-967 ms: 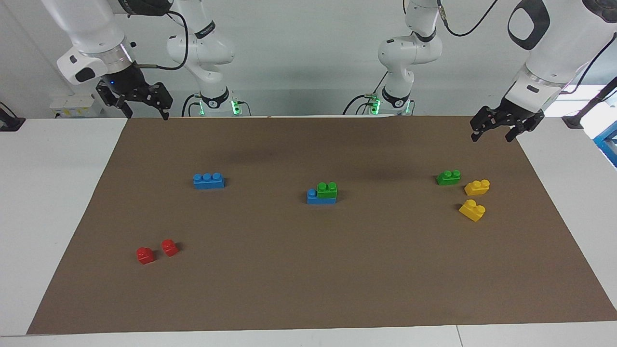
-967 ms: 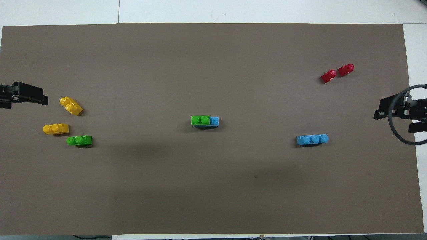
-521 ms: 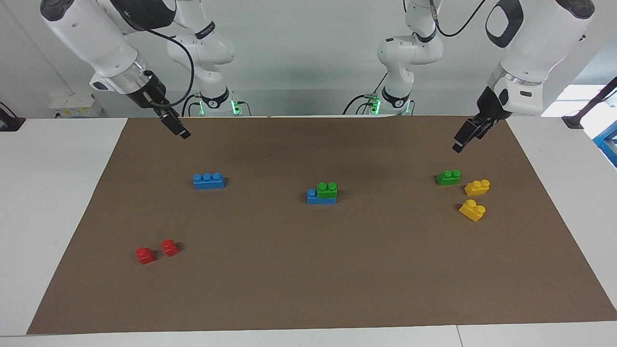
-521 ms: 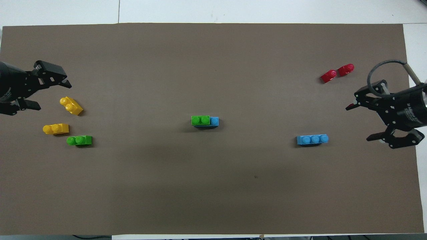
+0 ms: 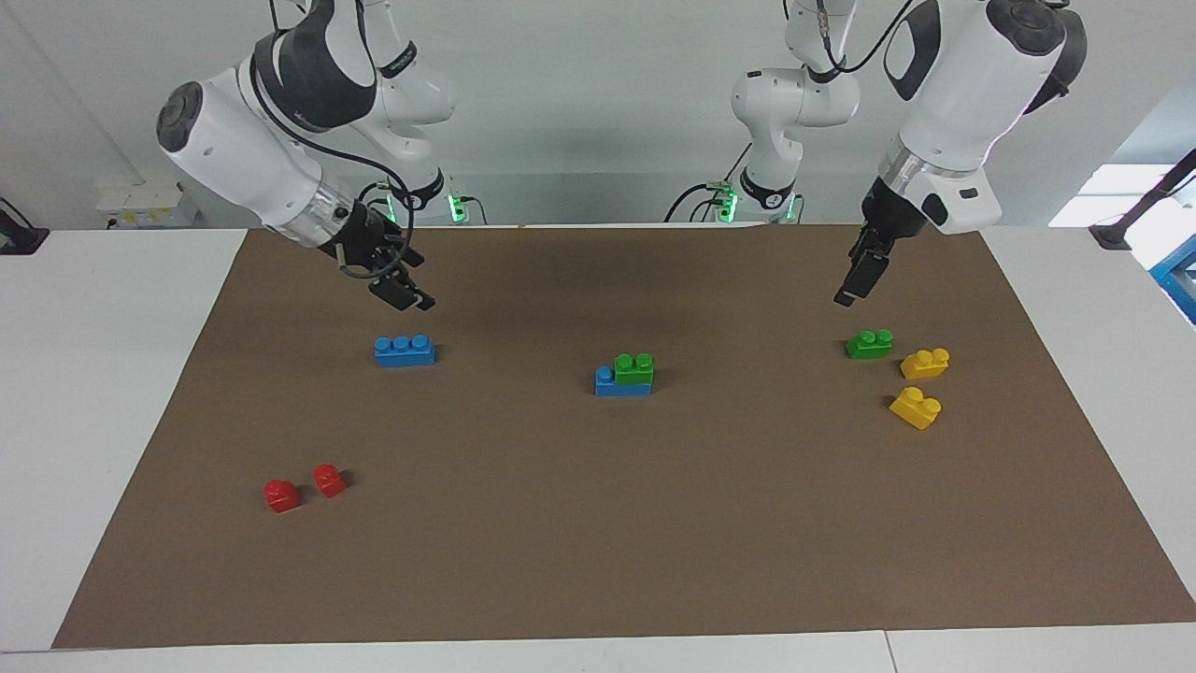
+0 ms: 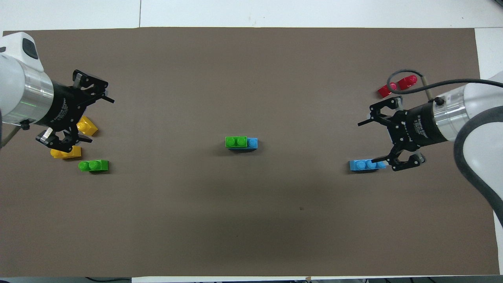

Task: Remove green block with left arm and hold with right
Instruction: 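Move the left gripper while the right gripper moves toward the joined bricks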

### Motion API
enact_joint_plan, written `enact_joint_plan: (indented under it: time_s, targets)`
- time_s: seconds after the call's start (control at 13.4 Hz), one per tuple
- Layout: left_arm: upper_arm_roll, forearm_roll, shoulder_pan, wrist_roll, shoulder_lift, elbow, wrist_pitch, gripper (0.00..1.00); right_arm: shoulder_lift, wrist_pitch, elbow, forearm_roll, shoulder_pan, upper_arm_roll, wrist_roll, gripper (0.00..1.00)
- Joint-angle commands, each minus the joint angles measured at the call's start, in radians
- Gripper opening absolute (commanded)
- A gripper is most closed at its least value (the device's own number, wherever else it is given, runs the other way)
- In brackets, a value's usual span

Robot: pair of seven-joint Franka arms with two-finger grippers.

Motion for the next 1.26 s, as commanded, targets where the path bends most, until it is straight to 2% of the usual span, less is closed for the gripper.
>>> enact_joint_plan:
  time_s: [0.0,0.22,0.6,0.74,1.19]
  targets:
    - [0.013,-0.006,-0.06,-0.131,-0.051,-0.079,0.04,1.0,0.051,0.062,-0.019,0.079,0.041,0.002,0.061,0.92]
    - [0.013,-0.006,-0.124,-0.259,-0.069,-0.128,0.086,1.0,0.102,0.125,-0.019,0.124,0.08,0.003,0.159,0.92]
    - [0.013,-0.006,-0.224,-0.453,-0.075,-0.187,0.167,1.0,0.139,0.262,-0.067,0.144,0.146,0.003,0.162,0.92]
    - [0.013,-0.006,-0.259,-0.53,-0.06,-0.191,0.19,1.0,0.163,0.315,-0.071,0.164,0.169,0.003,0.154,0.92]
    - [0.013,-0.006,-0.353,-0.783,0.057,-0.199,0.342,1.0,0.202,0.446,-0.107,0.231,0.23,0.003,0.114,0.92]
